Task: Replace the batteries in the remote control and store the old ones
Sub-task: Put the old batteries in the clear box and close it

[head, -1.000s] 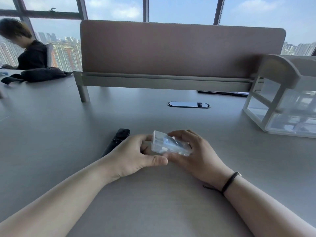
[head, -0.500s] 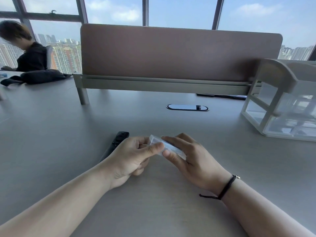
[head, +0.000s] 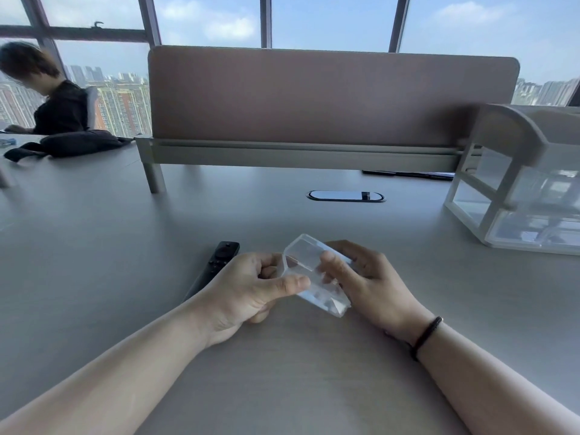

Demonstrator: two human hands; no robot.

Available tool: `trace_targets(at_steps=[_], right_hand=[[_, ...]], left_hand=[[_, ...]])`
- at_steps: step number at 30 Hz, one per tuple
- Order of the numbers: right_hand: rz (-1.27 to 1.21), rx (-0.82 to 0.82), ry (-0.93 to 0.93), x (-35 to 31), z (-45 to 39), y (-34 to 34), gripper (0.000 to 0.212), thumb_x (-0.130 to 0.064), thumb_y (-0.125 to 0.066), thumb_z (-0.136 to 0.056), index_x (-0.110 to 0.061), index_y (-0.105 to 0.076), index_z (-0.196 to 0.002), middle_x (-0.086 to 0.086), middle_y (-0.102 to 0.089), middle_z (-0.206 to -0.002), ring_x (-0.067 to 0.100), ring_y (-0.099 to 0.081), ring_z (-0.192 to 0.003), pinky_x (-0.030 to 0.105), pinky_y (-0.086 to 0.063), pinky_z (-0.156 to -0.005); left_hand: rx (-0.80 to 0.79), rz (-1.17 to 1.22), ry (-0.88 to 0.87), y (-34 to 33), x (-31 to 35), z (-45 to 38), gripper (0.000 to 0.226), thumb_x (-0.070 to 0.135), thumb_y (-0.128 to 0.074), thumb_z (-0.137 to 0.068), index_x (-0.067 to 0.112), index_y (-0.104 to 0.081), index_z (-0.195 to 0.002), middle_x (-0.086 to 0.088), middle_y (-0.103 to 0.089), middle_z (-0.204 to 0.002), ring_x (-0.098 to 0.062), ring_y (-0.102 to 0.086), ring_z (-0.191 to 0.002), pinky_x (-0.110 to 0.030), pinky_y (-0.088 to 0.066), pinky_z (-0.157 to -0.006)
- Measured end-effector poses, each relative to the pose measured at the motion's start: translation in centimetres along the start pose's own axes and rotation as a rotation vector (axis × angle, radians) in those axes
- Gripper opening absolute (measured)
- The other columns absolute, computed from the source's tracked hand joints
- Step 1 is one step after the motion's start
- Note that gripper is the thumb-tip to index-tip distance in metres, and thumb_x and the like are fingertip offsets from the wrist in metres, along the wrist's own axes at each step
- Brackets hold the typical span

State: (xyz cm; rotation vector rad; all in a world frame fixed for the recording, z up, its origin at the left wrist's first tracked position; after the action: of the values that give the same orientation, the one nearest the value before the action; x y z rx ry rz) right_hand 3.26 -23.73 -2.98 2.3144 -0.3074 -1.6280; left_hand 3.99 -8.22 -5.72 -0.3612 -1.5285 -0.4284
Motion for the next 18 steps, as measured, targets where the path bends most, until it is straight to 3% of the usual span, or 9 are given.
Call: trace_targets(at_steps=[3,5,9,15,18], right_hand=[[-0.136,0.103,-0.059,0.6,-0.2,1.0,0.046,-0.058,-0.063,-0.075,-0.019,-0.072,-0.097,0.007,-0.077,-0.081,0.014,-0.071,-0.067,0.024,-0.051,-0.062],[-0.205,0.188,-0.098,1.0,-0.2,1.7,0.050,-0.061,-0.064,-0.071,-0.016,-0.071,-0.091,0.011,-0.077,-0.075,0.019,-0.069,-0.062,0.027,-0.051,-0.058],[-0.265,0.298,-0.190,1.9,-0.1,2.5,0.041,-0.054,-0.061,-0.085,-0.014,-0.059,-0.077,0.015,-0.076,-0.067,0.017,-0.063,-0.052,0.019,-0.049,-0.049],[-0.201,0.319,-0.239,2.9,-0.3,2.5,0.028,-0.038,-0.060,-0.095,-0.011,-0.062,-0.086,0.010,-0.078,-0.069,0.013,-0.064,-0.051,0.020,-0.050,-0.052],[-0.161,0.295,-0.225,3.1,-0.4,2.3,0.020,-0.029,-0.058,-0.098,-0.016,-0.062,-0.083,0.009,-0.079,-0.074,0.015,-0.065,-0.056,0.028,-0.053,-0.059]], left_hand=[[-0.058,-0.061,-0.035,-0.6,0.4,0.2,0.036,0.023,-0.079,-0.077,0.017,-0.073,-0.112,-0.008,-0.015,-0.070,-0.014,-0.016,-0.048,-0.020,-0.017,-0.041],[-0.052,-0.239,-0.090,-0.8,0.9,0.3,0.038,0.025,-0.082,-0.077,0.026,-0.072,-0.114,-0.001,-0.025,-0.064,-0.012,-0.025,-0.049,-0.021,-0.024,-0.043],[-0.028,-0.601,-0.149,-1.3,1.4,0.7,0.049,0.038,-0.084,-0.072,0.041,-0.065,-0.118,0.010,-0.038,-0.055,-0.009,-0.035,-0.053,-0.027,-0.033,-0.055],[0.032,-0.633,-0.181,-0.7,1.5,0.7,0.052,0.048,-0.086,-0.066,0.051,-0.064,-0.113,0.006,-0.037,-0.056,-0.011,-0.034,-0.053,-0.030,-0.033,-0.055],[0.167,-0.593,-0.243,0.2,2.2,0.8,0.061,0.061,-0.082,-0.062,0.044,-0.061,-0.117,0.009,-0.042,-0.051,-0.006,-0.039,-0.049,-0.023,-0.037,-0.054]])
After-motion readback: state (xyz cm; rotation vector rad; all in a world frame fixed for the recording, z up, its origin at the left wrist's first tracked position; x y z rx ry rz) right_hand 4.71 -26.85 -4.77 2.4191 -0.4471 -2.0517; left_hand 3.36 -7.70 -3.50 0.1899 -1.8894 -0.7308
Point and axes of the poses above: each hand's wrist, its own z-axis away from the middle knuckle, its own y-axis out of the back of the hand, x = y × z, the point moved 9 cm from there along -z, towards the middle knuckle
